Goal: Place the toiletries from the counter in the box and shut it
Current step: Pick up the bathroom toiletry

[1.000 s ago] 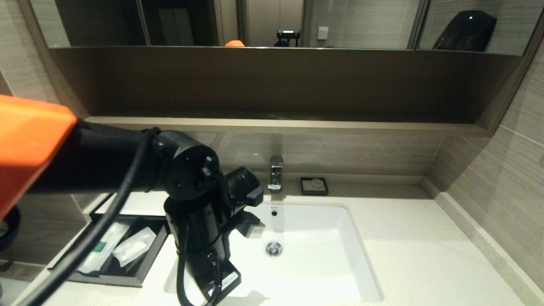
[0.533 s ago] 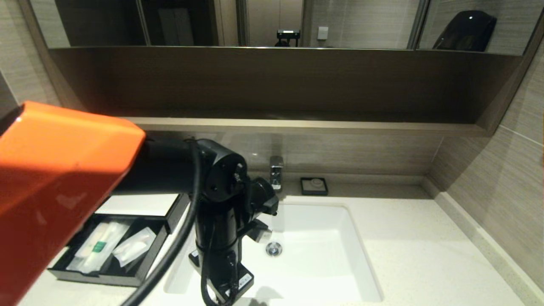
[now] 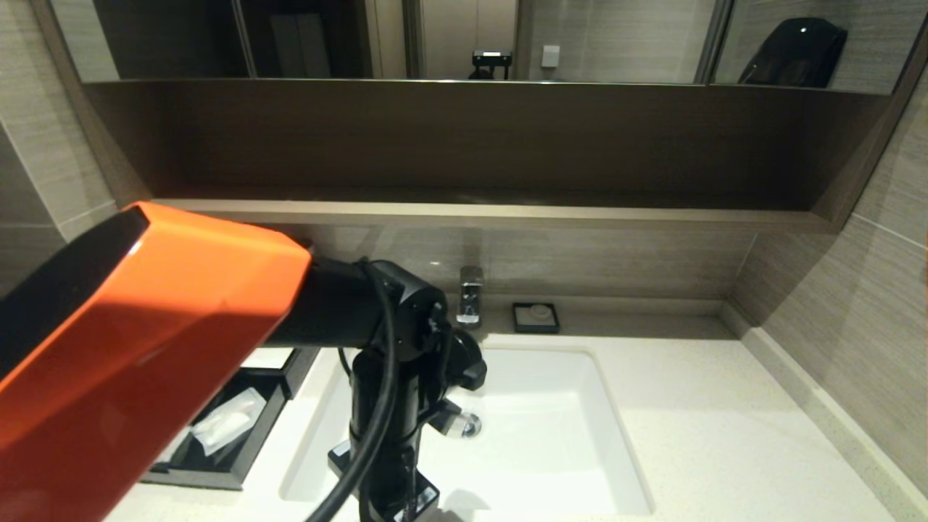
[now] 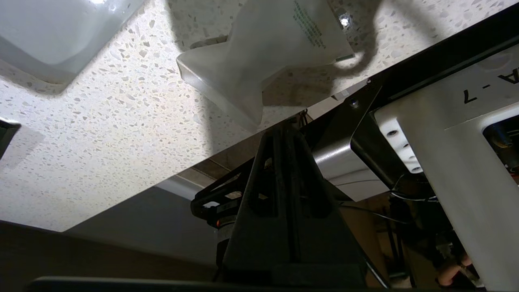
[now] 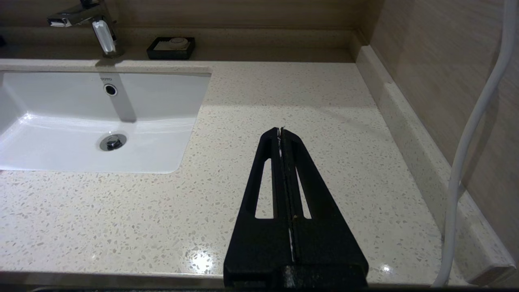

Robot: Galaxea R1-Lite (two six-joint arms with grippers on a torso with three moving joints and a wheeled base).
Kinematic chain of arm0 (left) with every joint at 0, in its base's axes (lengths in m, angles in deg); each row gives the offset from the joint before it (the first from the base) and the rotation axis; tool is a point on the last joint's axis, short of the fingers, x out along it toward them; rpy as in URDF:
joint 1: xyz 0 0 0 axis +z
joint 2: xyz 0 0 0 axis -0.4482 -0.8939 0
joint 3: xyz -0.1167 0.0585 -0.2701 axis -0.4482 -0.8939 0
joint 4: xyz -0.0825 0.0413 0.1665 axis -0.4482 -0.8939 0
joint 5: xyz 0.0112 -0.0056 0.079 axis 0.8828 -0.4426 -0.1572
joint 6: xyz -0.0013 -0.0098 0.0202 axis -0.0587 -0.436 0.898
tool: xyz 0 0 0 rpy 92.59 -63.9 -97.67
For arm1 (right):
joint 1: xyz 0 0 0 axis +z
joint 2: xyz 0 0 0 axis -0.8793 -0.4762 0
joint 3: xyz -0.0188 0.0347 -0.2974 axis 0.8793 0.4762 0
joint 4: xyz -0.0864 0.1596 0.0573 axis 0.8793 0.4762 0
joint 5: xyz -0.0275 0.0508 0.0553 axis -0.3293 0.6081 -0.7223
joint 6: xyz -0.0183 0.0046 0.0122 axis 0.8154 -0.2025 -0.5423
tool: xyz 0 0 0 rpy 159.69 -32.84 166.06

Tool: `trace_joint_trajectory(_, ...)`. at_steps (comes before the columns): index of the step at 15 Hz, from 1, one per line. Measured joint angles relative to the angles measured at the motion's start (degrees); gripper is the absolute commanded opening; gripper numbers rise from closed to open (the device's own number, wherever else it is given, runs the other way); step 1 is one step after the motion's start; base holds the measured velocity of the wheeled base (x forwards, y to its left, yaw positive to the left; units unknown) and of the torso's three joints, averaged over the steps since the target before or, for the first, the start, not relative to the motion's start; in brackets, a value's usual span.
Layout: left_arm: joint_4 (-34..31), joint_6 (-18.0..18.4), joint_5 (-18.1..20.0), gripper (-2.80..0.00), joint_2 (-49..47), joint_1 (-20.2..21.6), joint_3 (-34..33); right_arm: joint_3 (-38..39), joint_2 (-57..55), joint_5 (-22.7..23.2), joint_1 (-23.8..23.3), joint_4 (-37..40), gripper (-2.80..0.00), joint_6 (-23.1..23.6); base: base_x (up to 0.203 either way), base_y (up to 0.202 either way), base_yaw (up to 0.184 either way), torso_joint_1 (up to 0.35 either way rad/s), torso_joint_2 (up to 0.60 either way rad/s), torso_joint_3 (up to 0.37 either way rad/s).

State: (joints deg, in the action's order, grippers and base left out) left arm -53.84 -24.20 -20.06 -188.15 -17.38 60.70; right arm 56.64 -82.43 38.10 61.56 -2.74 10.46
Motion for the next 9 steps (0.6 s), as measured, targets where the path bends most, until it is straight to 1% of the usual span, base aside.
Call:
trace_joint_trajectory(1,-0.4,0.0,-0.1,-2.09,-0.3,-0.1,0.1,0.0,0.0,0.0,0.0,0.0,-2.80,0.0,0.000,0.000,0.000,0.000,0.00,0.000)
trace_joint_trajectory(2,-0.9,0.0,-0.6,0.00,-0.7,0.0,0.2,0.0,0.0,0.0,0.0,0.0,-2.80,0.0,0.000,0.000,0.000,0.000,0.00,0.000)
trace_joint_trajectory(4,-2.0,0.5,-1.9,0.00,-1.4,-0.1,0.2,0.0,0.0,0.0,0.0,0.0,-2.80,0.0,0.000,0.000,0.000,0.000,0.00,0.000)
trace_joint_trajectory(8,-2.8,0.8,-2.4,0.00,-2.3,-1.0,0.3,0.0,0.0,0.0,0.0,0.0,-2.80,0.0,0.000,0.000,0.000,0.000,0.00,0.000)
trace_joint_trajectory(9,-2.8,0.7,-3.1,0.00,-2.6,-1.1,0.3,0.0,0.0,0.0,0.0,0.0,-2.80,0.0,0.000,0.000,0.000,0.000,0.00,0.000)
